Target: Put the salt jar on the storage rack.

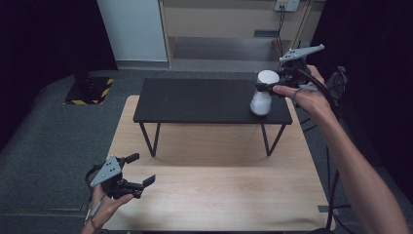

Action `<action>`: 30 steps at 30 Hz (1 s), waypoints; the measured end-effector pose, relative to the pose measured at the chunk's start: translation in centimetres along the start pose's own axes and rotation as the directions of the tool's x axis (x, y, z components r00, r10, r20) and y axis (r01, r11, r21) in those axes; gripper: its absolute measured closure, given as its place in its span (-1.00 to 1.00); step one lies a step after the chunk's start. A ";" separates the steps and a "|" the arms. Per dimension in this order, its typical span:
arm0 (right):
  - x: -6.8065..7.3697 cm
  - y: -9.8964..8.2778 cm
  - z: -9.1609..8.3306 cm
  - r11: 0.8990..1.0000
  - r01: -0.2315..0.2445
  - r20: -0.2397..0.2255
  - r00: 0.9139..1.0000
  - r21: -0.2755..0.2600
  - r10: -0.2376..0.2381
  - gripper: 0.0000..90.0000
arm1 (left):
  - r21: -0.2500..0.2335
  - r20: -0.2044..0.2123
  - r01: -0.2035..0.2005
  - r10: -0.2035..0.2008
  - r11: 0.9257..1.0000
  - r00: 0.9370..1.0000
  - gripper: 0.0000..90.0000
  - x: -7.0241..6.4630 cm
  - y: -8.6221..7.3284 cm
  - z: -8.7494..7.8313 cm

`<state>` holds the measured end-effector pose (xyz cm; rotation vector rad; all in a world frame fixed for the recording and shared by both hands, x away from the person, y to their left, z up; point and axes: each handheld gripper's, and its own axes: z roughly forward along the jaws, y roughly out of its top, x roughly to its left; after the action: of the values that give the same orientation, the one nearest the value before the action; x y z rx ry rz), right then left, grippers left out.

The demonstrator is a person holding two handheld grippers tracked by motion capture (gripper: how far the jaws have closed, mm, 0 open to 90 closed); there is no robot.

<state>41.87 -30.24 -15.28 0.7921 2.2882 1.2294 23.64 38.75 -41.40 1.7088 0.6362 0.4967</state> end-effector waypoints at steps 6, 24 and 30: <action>0.1 0.4 1.3 1.000 0.012 -0.018 1.000 0.005 -0.012 -0.26 | -0.009 -0.011 -0.004 0.004 1.000 1.000 -0.98 -0.2 0.0 -0.3; 0.0 -3.8 -0.5 0.979 -0.097 -0.011 0.995 -0.180 0.097 -0.95 | 0.010 -0.020 -0.026 0.026 1.000 0.999 -0.98 -0.5 0.3 -0.2; 0.4 -4.5 -4.0 0.970 -0.090 -0.002 0.996 -0.224 0.092 -0.94 | 0.004 -0.012 -0.023 0.023 1.000 1.000 -0.98 -0.5 0.4 -0.2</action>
<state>37.85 -34.39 -17.01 0.8237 2.0785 1.4903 23.19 38.57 -40.99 1.7196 0.6269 0.5222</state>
